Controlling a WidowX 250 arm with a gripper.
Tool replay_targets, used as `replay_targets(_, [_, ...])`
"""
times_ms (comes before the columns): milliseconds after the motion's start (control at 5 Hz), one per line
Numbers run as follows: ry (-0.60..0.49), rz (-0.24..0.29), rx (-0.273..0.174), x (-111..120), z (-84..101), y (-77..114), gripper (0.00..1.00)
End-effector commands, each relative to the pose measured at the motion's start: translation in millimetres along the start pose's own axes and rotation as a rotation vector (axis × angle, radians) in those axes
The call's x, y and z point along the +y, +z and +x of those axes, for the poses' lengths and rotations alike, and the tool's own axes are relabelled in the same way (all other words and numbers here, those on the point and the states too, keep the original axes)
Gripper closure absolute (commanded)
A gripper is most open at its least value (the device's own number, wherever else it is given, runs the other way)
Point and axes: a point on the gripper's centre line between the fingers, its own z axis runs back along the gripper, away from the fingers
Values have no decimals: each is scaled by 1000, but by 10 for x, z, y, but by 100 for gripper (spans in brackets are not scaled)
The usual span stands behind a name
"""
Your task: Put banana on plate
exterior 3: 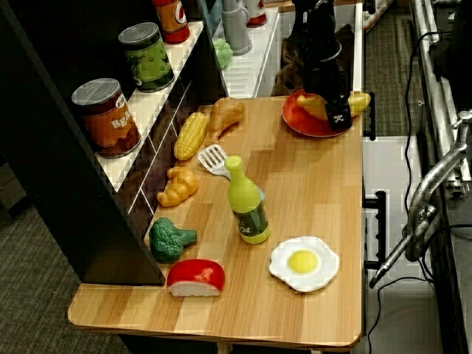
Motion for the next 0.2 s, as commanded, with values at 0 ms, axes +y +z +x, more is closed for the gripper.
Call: replay_targets(0, [-5,16,-22,32,33,62,0])
